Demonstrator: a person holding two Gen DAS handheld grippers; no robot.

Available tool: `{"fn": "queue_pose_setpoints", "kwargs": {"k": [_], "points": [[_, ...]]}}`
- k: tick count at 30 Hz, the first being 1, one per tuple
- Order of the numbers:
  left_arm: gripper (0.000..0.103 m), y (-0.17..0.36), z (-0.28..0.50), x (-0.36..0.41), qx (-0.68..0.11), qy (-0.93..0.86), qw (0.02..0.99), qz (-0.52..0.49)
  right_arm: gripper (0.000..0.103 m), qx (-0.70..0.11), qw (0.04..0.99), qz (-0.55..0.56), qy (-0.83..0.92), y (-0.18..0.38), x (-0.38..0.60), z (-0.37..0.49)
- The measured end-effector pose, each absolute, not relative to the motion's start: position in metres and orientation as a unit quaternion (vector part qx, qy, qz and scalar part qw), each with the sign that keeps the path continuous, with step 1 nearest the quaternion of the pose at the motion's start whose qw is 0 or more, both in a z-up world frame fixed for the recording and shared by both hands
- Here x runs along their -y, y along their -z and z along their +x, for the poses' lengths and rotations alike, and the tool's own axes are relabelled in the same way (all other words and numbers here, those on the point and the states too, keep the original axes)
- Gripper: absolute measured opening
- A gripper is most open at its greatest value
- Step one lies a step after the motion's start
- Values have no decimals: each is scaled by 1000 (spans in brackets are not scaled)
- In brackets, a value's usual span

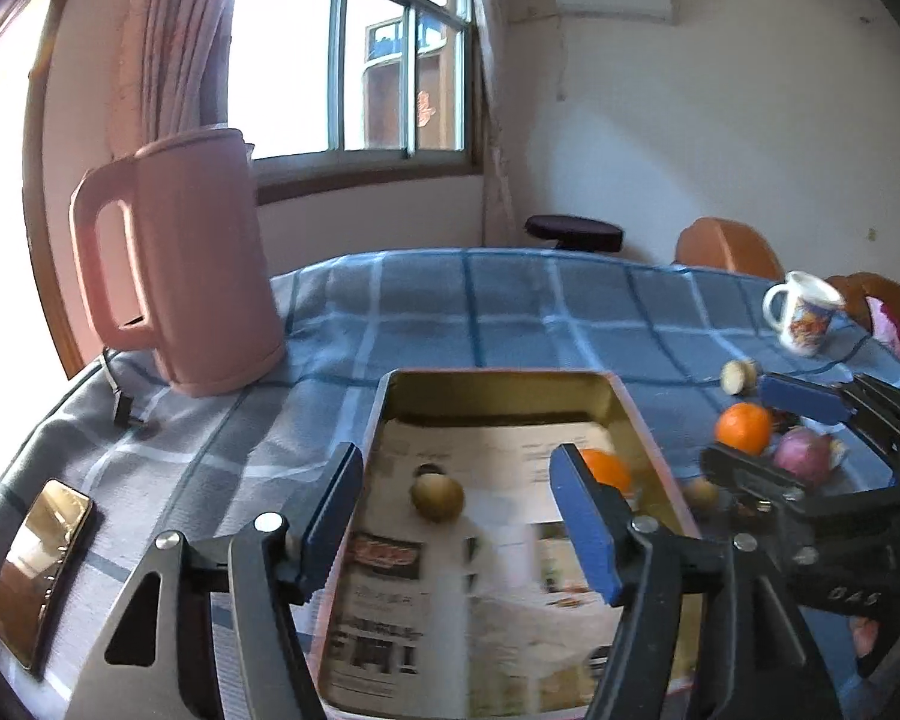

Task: Organize fruits
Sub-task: 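Open both grippers to drop the kiwi and orange into the tin box, then grasp the second orange with the right gripper and lift it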

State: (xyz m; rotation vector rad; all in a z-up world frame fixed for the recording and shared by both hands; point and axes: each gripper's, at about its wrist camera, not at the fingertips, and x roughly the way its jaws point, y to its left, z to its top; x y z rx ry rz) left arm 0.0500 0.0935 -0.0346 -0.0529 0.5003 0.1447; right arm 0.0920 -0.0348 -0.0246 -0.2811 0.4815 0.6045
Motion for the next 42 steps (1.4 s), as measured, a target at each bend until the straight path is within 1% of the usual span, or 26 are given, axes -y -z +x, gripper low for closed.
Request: {"fn": "queue_pose_setpoints", "kwargs": {"k": [4, 7, 14, 20, 21, 22, 23, 24, 26, 27, 28, 29, 31, 34, 37, 42], "points": [[67, 30, 47, -67, -240, -39, 970, -25, 82, -224, 936, -121, -245, 17, 91, 79], [67, 30, 49, -45, -243, -13, 970, -20, 85, -231, 943, -101, -215, 17, 129, 75], [67, 35, 56, 9, -259, 37, 965, 13, 85, -269, 943, -91, -175, 35, 177, 73], [67, 44, 62, 35, -282, 69, 957, 20, 84, -297, 931, -97, -188, 50, 178, 75], [67, 45, 64, 38, -286, 73, 955, 20, 83, -303, 929, -100, -189, 54, 177, 76], [67, 46, 64, 41, -288, 74, 955, 21, 80, -308, 926, -103, -191, 56, 176, 77], [67, 47, 66, 44, -290, 77, 954, 22, 76, -312, 924, -105, -193, 59, 175, 77], [67, 48, 67, 45, -292, 79, 953, 22, 70, -318, 921, -107, -196, 60, 174, 78], [67, 49, 70, 48, -296, 84, 951, 22, 69, -330, 916, -111, -201, 63, 172, 80], [67, 50, 72, 50, -298, 86, 950, 22, 64, -338, 912, -113, -203, 65, 171, 82], [67, 50, 74, 51, -300, 87, 950, 22, 57, -347, 907, -114, -209, 67, 170, 84], [67, 51, 76, 52, -303, 89, 949, 19, 55, -352, 904, -112, -216, 68, 169, 86], [67, 51, 78, 54, -306, 96, 947, 17, 44, -364, 895, -109, -235, 71, 167, 87], [67, 49, 83, 60, -304, 100, 947, 19, 44, -352, 901, -111, -228, 69, 167, 82], [67, 49, 90, 67, -309, 105, 945, 16, 44, -337, 912, -85, -217, 61, 177, 84], [66, 50, 105, 83, -321, 119, 940, 10, 44, -314, 934, -64, -158, 44, 194, 98]]}}
